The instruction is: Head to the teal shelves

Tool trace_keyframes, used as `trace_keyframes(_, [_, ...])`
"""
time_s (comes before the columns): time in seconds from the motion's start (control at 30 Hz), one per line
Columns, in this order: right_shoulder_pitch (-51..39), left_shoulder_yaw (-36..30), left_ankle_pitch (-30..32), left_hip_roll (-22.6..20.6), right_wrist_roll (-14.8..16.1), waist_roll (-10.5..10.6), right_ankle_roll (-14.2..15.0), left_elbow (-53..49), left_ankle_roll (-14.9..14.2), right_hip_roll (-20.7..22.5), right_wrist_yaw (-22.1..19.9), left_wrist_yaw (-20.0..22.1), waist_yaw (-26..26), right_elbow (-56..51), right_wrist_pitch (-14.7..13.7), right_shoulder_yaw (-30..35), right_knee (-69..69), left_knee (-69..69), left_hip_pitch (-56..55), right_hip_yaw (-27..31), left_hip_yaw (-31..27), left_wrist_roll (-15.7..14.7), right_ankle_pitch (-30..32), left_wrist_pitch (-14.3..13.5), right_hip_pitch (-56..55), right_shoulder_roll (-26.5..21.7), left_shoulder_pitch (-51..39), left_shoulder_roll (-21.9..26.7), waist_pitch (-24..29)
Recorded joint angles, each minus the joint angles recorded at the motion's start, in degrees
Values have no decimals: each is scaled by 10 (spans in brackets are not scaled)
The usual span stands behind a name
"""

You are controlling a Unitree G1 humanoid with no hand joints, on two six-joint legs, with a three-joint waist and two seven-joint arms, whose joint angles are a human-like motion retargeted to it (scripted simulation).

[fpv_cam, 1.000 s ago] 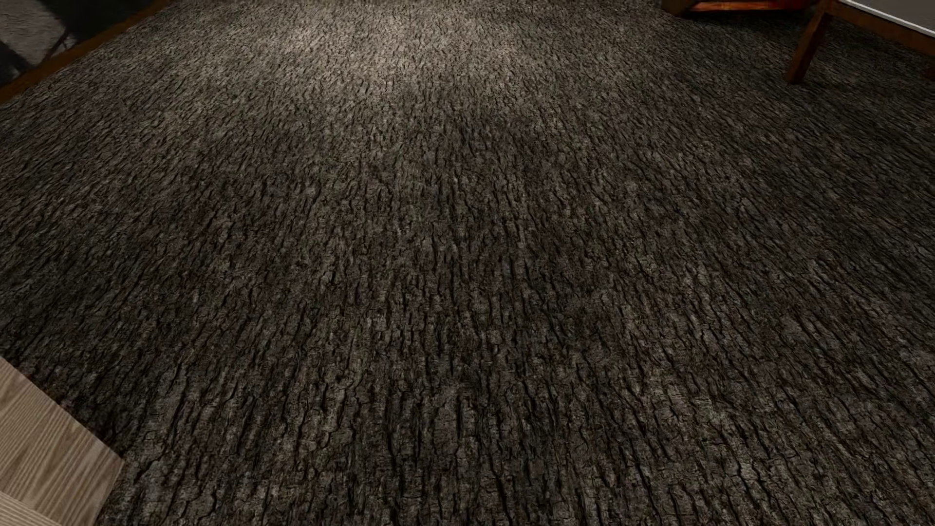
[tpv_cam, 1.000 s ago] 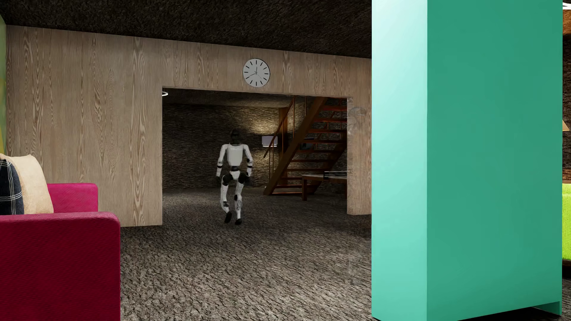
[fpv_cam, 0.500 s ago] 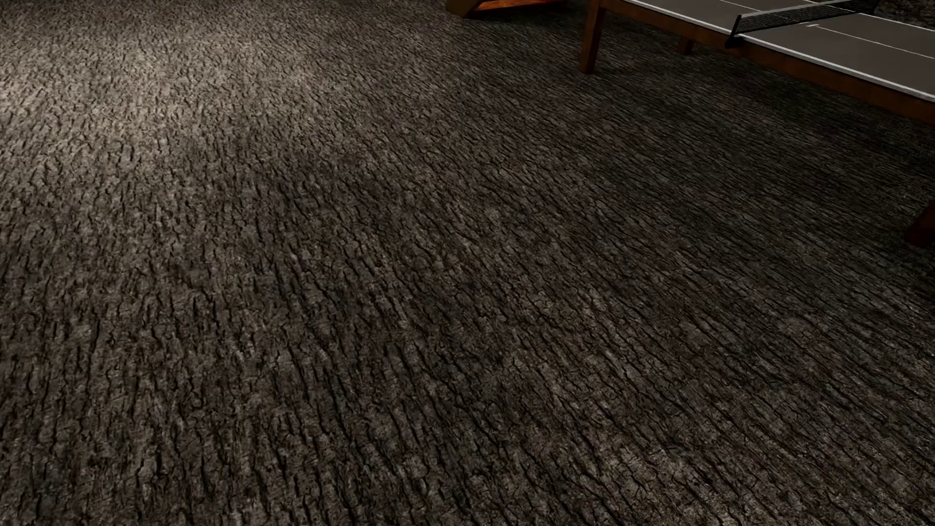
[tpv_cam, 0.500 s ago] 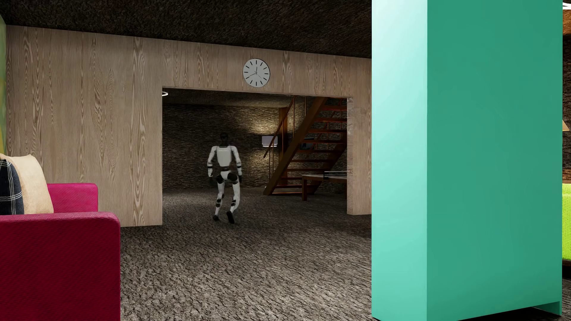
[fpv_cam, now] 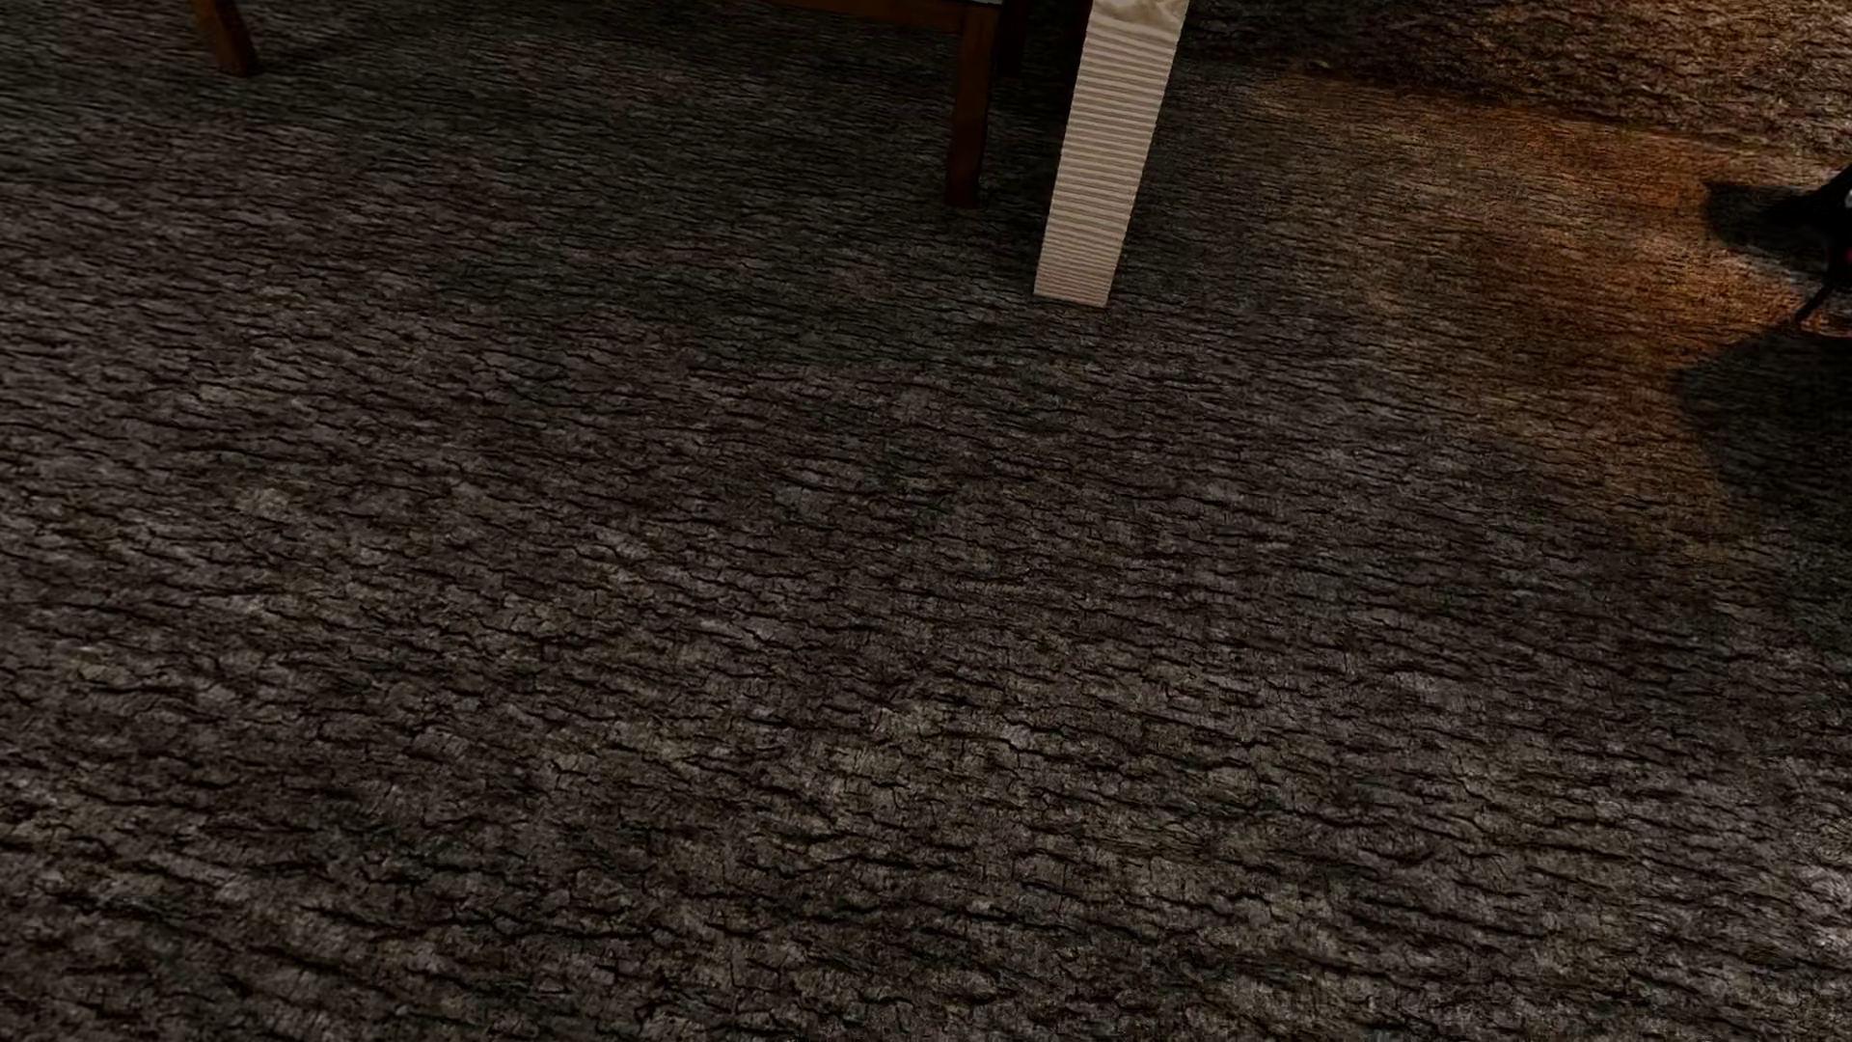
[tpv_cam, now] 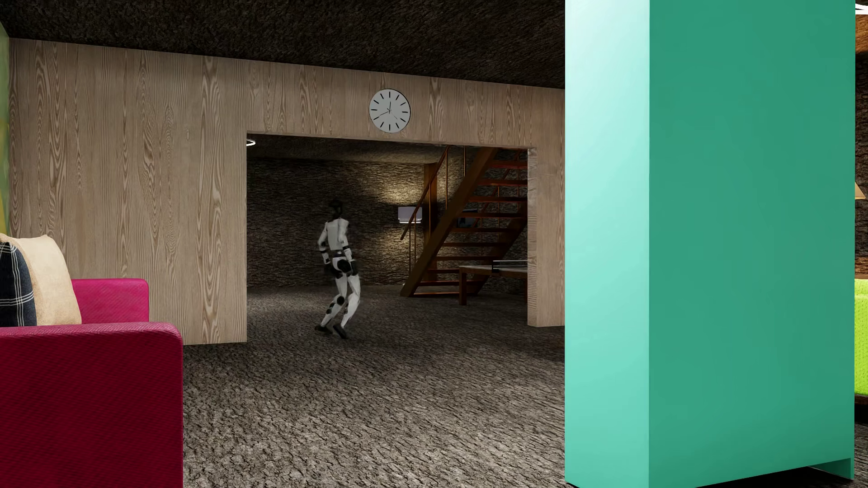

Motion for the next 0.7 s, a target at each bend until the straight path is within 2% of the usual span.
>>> trace_keyframes(0.13, [-4, -17, 12, 11, 0, -1, 0, -27, 0, 6, 0, 0, -15, -21, 0, -7, -20, -6, 5, 0, 0, 0, -65, 0, -37, 4, 4, -7, 7])
trace_keyframes(0.27, [-8, -54, 9, 16, 0, 1, 0, -42, 0, 21, 0, 0, -39, -9, 0, 4, -18, -28, 13, 0, 0, 0, -77, 0, -93, 16, -17, -13, 22])
trace_keyframes(0.33, [3, -69, 4, 15, 0, 0, 0, -61, 0, 26, 0, 0, -53, -6, 0, 20, -24, -39, 14, 0, 0, 0, -90, 0, -108, 20, -36, -13, 30])
trace_keyframes(0.47, [29, -100, -7, 33, 0, 1, 0, -143, 0, 21, 0, 0, -54, 8, 0, 66, -29, -19, 7, 0, 0, 0, -173, 0, -134, 34, -59, -5, 41])
trace_keyframes(0.5, [32, -101, -9, 32, 0, 1, 0, -161, 0, 12, 0, 0, -56, 13, 0, 77, -18, -20, 12, 0, 0, 0, -177, 0, -151, 38, -56, -8, 39])
trace_keyframes(0.53, [35, -101, -7, 31, 0, 3, 0, -175, 0, 4, 0, 0, -58, 16, 0, 84, -4, -26, 24, 0, 0, 0, -172, 0, -165, 42, -51, -12, 37])
trace_keyframes(0.63, [48, -99, 16, 18, 0, 9, 0, -187, 0, -17, 0, 0, -84, 17, 0, 84, 56, -67, 96, 0, 0, 0, -67, 0, -206, 53, -29, -24, 33])
trace_keyframes(0.7, [55, -100, 34, 16, 0, 11, 0, -171, 0, -12, 0, 0, -114, 19, 0, 77, 85, -76, 137, 0, 0, 0, -32, 0, -221, 56, -12, -28, 27])
